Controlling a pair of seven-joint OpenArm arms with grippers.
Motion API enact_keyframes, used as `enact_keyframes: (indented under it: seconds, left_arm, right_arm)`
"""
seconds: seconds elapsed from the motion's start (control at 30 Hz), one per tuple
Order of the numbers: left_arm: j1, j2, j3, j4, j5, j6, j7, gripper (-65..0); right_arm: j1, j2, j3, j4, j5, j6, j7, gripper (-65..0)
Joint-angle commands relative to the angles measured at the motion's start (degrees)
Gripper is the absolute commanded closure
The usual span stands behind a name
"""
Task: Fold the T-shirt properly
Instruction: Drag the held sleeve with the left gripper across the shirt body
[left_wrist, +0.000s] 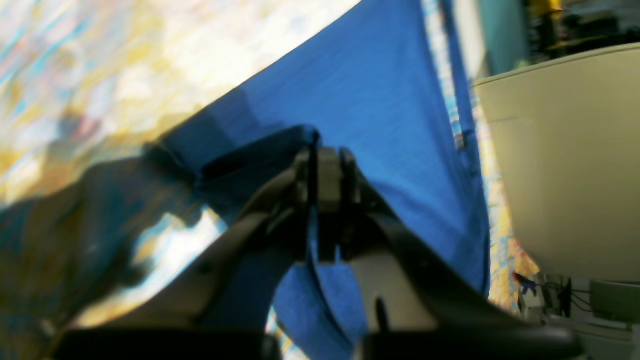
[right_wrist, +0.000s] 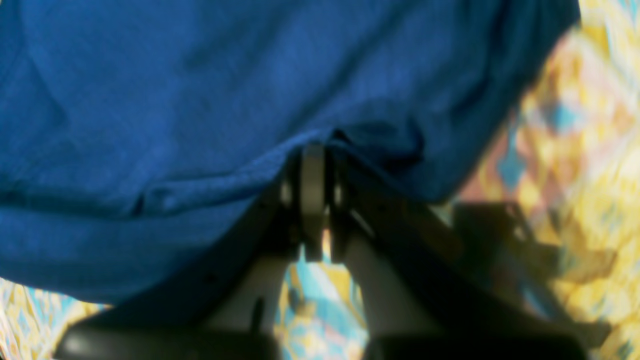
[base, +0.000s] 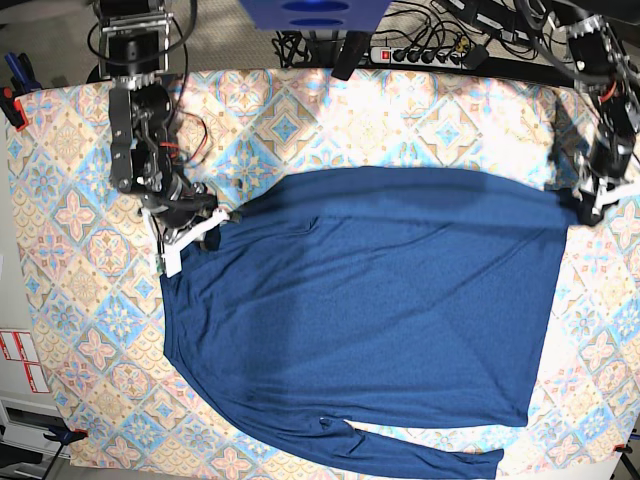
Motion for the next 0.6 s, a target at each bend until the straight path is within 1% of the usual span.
enact_keyframes:
  seconds: [0.0,0.1,0.23,0.37,0.57]
  left_arm:
    - [-1.31,-1.08,-0.28,0.75,1.53,-0.54,-0.88,0.0]
    - [-4.21,-0.91,-0.2,0.57,4.78,-0.54,-0.88,0.0]
    - [-6.76,-0.82,-0.2,-0.92,7.77,-0.54,-0.79,0.0]
    - [-8.78,-0.91,-0.37,-7.78,8.03,-0.54,-0.88,0.0]
    - [-9.22,-0.91,-0.28,-14.11,8.03,-0.54,-0.96,0.0]
  right_arm:
    - [1.47,0.46,0.32,0.64,0.41,0.23,1.07,-0.7]
    - [3.49,0.46,0.32,0.64,0.41,0.23,1.07,-0.7]
    - [4.2,0.46,0.32,0.55,0.41,0.23,1.07,-0.7]
    - [4.2,0.46,0.32,-1.38,0.41,0.23,1.07,-0.7]
    - [4.2,0.46,0.23,-1.73,0.32,0.23,1.07,-0.7]
